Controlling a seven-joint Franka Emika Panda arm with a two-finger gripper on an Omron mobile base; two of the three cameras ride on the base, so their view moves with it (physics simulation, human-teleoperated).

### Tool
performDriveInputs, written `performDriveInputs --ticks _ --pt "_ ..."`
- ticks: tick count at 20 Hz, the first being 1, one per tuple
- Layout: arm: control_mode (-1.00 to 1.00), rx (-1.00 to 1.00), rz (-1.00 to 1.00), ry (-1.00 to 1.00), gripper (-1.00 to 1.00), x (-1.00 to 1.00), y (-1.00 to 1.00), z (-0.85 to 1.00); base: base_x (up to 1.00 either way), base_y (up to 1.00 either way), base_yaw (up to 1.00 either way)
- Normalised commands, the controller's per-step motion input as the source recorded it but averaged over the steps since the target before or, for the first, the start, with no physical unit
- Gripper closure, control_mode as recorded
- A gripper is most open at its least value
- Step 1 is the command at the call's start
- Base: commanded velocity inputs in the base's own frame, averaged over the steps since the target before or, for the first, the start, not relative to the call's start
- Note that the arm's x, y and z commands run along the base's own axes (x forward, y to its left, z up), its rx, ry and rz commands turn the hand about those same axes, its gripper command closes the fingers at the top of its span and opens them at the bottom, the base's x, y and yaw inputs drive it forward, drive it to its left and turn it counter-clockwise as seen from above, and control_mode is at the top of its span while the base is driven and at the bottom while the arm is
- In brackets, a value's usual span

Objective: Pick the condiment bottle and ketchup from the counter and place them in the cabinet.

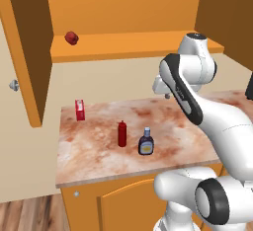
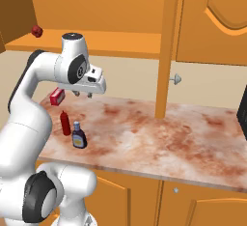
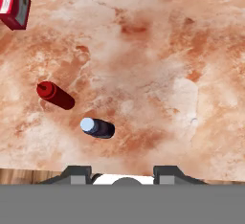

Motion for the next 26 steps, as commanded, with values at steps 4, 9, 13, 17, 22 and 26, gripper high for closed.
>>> performDriveInputs --ticks 4,9,13,17,22,26 --pt "-1.0 0.0 0.0 0.0 -1.0 -0.17 0.15 -0.07 0.0 0.0 0.0" --pt "-1.0 0.0 0.0 0.01 -1.0 -0.19 0.25 -0.11 0.0 0.0 0.0" --pt "-1.0 0.0 0.0 -0.01 -1.0 -0.45 0.27 -0.1 0.0 0.0 0.0" --pt "-1.0 0.01 0.0 0.02 -1.0 -0.3 0.23 -0.19 0.0 0.0 0.0" --pt "-1.0 0.01 0.0 0.02 -1.0 -0.14 0.11 -0.14 0.0 0.0 0.0" --pt "-1.0 0.0 0.01 0.0 -1.0 0.02 0.22 -0.08 0.0 0.0 0.0"
